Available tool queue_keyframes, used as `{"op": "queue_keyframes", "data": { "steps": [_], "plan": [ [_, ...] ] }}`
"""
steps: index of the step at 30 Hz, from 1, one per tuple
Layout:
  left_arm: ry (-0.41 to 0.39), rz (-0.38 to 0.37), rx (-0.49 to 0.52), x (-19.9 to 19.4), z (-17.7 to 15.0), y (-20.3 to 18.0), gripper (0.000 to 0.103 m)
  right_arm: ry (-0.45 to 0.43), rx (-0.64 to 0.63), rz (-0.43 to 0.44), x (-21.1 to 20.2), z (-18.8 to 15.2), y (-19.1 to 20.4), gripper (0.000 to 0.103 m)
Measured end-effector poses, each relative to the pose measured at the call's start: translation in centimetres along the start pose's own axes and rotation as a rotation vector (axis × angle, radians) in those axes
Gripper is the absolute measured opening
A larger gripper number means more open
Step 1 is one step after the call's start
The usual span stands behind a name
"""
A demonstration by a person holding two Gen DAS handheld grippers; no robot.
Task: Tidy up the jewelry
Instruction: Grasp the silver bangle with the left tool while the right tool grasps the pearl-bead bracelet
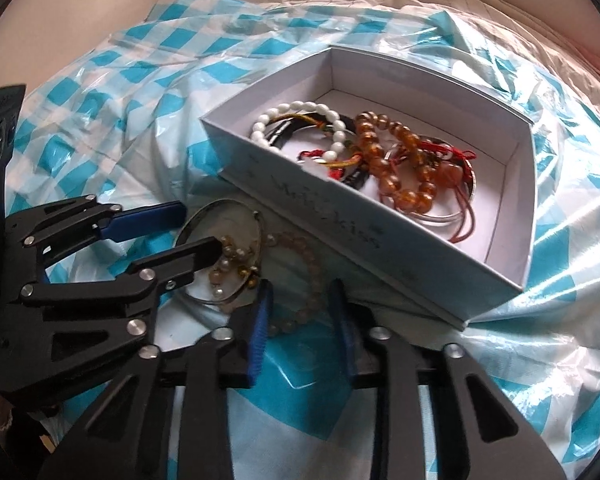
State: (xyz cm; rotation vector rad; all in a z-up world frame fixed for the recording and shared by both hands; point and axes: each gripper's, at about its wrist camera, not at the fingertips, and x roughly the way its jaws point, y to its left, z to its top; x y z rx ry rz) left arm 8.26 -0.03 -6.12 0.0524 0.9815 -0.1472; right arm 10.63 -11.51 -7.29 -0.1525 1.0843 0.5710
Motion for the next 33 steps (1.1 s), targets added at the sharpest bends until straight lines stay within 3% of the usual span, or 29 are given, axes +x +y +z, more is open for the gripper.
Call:
{"op": "queue_keyframes", "data": {
  "steps": [4,11,33],
  "plan": [
    [0.005,-0.009,-0.010,-0.1,0.0,0.3,0.015,0.001,0.005,0.002,0.0,-0.2,0.0,0.009],
    [0.001,-0.060,-0.051,-0.7,0.4,1.3,0.005,-0.011,0.044,0.027,-0.6,-0.5,-0.6,0.009],
    [-0.089,-0.148,-0.059,-4.9,2.3,1.7,0.003,-0.117,0.060,0.055,-7.1,-0.8,-0.5,0.009]
  ]
}}
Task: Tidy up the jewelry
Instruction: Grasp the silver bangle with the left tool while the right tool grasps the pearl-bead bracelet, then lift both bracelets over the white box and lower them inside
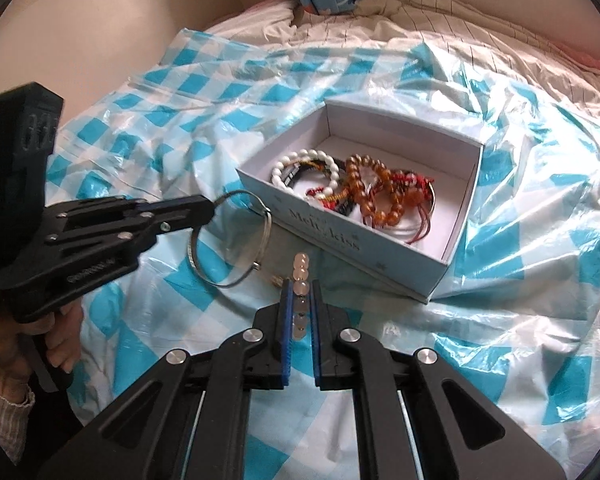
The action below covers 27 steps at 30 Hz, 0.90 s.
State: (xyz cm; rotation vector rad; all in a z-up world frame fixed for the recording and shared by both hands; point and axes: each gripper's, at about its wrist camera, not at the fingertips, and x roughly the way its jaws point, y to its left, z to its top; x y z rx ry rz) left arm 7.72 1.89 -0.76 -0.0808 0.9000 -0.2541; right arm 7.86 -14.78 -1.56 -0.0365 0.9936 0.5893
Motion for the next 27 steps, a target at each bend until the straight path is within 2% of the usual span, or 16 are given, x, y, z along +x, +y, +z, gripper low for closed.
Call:
{"op": "queue_keyframes", "data": {
  "steps": [18,27],
  "plan": [
    [-0.098,-0.029,-0.054,-2.6,1.9,0.5,0.003,-0.133,-0.014,0.019,-5.2,4.1,0.7,0.009],
    [-0.147,-0.046,-0.102,-3.0,2.9,1.2,0.003,-0.189,-0.020,0.019,-6.2,6.7,0.5,0.009]
  ]
}}
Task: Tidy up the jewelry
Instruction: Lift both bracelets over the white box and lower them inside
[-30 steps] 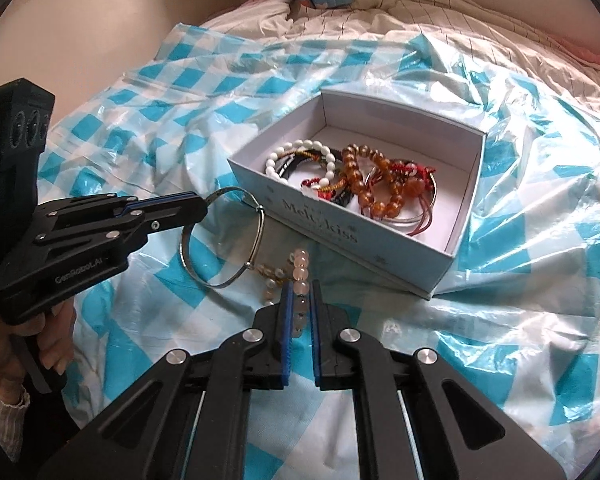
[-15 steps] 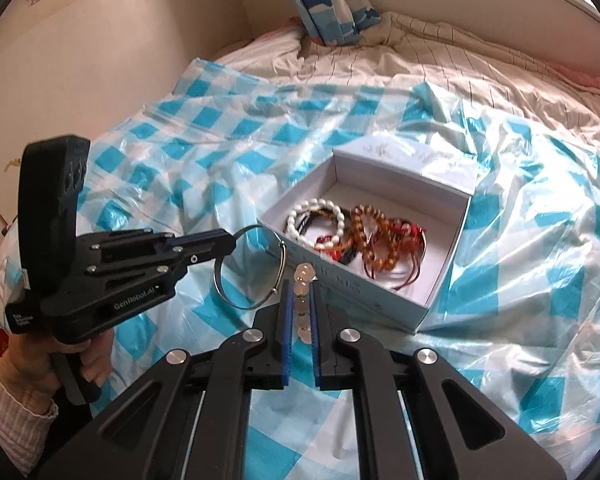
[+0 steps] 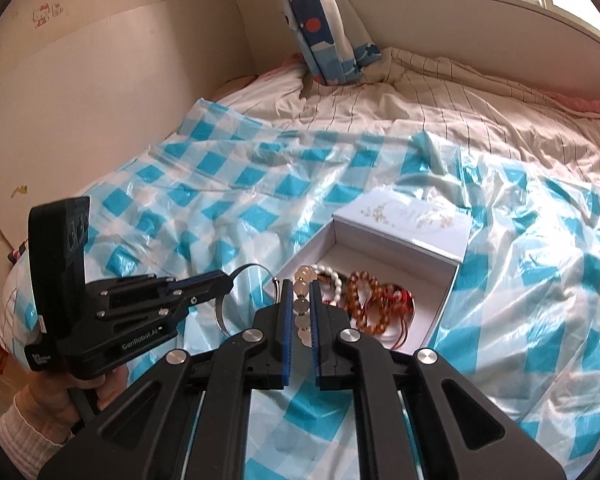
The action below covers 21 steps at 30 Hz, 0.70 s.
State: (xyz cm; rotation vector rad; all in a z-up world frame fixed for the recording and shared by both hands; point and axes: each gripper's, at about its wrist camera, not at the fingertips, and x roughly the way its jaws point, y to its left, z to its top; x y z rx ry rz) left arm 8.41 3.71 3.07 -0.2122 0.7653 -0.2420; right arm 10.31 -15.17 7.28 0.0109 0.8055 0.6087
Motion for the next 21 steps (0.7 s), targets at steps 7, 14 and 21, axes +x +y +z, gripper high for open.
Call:
{"op": "queue_keyframes", "data": {
  "steps": [7,14,21],
  "plan": [
    [-0.011,-0.012,-0.028,1.3,0.7,-0.3,0.003,-0.021,0.000,-0.006,0.4,1.7,-0.8,0.009],
    [-0.004,-0.019,-0.072,4.1,1.3,-0.2,0.003,-0.007,0.003,-0.022,1.8,2.5,-2.2,0.009],
    [0.016,0.000,-0.079,6.7,1.3,-0.5,0.003,0.015,0.010,-0.038,3.8,3.2,-3.7,0.009]
  ]
}}
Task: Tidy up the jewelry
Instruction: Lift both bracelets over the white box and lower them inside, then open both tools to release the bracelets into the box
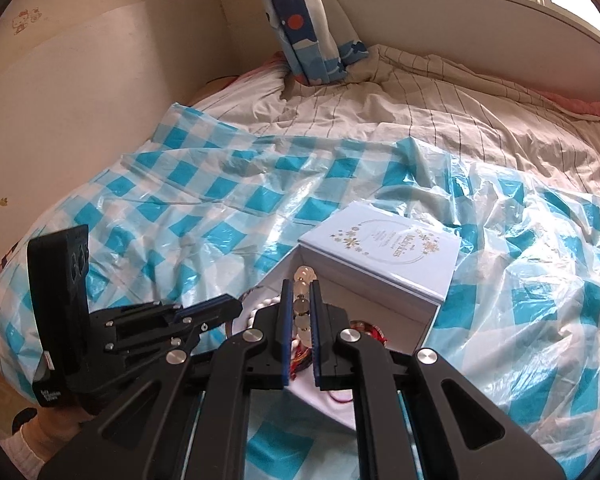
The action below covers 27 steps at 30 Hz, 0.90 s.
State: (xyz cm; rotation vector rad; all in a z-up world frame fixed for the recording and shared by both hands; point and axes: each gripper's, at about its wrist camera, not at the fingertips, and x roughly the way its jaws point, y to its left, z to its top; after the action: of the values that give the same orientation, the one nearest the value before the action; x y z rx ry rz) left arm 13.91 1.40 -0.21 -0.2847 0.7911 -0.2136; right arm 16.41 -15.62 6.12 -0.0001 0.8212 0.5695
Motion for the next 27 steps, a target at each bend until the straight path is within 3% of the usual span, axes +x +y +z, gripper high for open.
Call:
{"op": "queue_keyframes", "data": {
  "steps": [10,12,13,14,24,27],
  "plan": [
    [0.048,0.033,0.010,2.6,-0.6,-0.1,0.003,0.058,0.003,-0.012,3.0,-0.2,-1.7,0.009],
    [0.065,0.043,0.019,3.1,-0.8,-0.2,0.006,0.098,-0.006,-0.010,4.1,-0.7,-1.8,0.017],
    [0.069,0.047,0.020,3.2,-0.8,-0.2,0.007,0.116,-0.009,-0.013,4.6,-1.1,-1.8,0.033],
    [0.073,0.051,0.020,3.3,-0.9,-0.2,0.009,0.121,-0.010,-0.015,4.9,-1.3,-1.9,0.037],
    [0.053,0.083,0.040,2.7,-0.8,-0.5,0.027,0.137,0.013,-0.021,6.0,-2.4,-2.6,0.038],
    [0.051,0.092,0.048,2.7,-0.7,-0.7,0.029,0.143,0.016,-0.027,6.3,-2.6,-2.7,0.042]
  ]
}}
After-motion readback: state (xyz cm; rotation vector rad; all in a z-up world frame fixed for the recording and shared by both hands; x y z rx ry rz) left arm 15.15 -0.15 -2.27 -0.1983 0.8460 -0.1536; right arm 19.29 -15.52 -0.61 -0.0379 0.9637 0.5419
